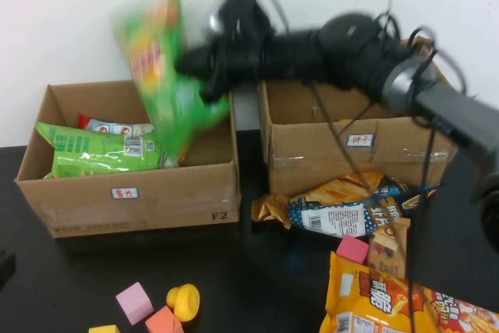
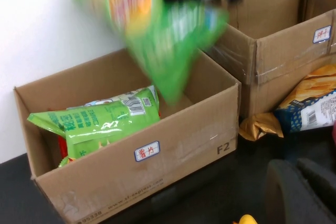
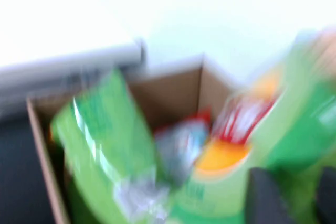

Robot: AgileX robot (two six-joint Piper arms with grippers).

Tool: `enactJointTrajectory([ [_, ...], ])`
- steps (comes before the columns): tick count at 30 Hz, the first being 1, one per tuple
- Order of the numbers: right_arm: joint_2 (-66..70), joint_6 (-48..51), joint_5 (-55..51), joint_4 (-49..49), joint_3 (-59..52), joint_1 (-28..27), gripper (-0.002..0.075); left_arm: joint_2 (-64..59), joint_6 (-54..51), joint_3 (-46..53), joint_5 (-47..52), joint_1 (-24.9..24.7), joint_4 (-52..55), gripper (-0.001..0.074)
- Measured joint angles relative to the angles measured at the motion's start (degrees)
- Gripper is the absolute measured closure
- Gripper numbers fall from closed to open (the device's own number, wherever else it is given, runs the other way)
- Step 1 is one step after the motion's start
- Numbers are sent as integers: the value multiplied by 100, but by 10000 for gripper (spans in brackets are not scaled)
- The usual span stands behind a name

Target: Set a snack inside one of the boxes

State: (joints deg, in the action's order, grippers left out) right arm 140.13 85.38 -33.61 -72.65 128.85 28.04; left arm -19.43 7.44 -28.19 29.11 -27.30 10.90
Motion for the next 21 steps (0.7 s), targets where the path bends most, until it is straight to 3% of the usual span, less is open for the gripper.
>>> enactJointTrajectory([
  [4,236,-1275,-336,1425,166,-11,205,0,0,0,-21,0,14,736],
  [6,185,-1805,-636,2126,348,-21,106,0,0,0,-46,0,33,736],
  [8,-4,-2247,-880,2661,546,-31,77,0,0,0,-96,0,64,736],
  [10,-275,-2720,-1063,3111,715,-24,120,0,0,0,-205,0,86,736],
  [11,-468,-2908,-1170,3336,801,-24,179,0,0,0,-274,0,98,736],
  [15,-1360,-3507,-1896,4140,1061,-35,552,0,0,0,-831,0,98,736],
  [16,-1619,-3735,-2076,4317,1085,-34,611,0,0,0,-990,0,98,736],
  [18,-2128,-4264,-2593,4835,1103,-34,676,0,0,0,-1214,0,98,736],
  [21,-2820,-4839,-3203,5677,937,-34,708,0,0,0,-1334,0,107,736],
])
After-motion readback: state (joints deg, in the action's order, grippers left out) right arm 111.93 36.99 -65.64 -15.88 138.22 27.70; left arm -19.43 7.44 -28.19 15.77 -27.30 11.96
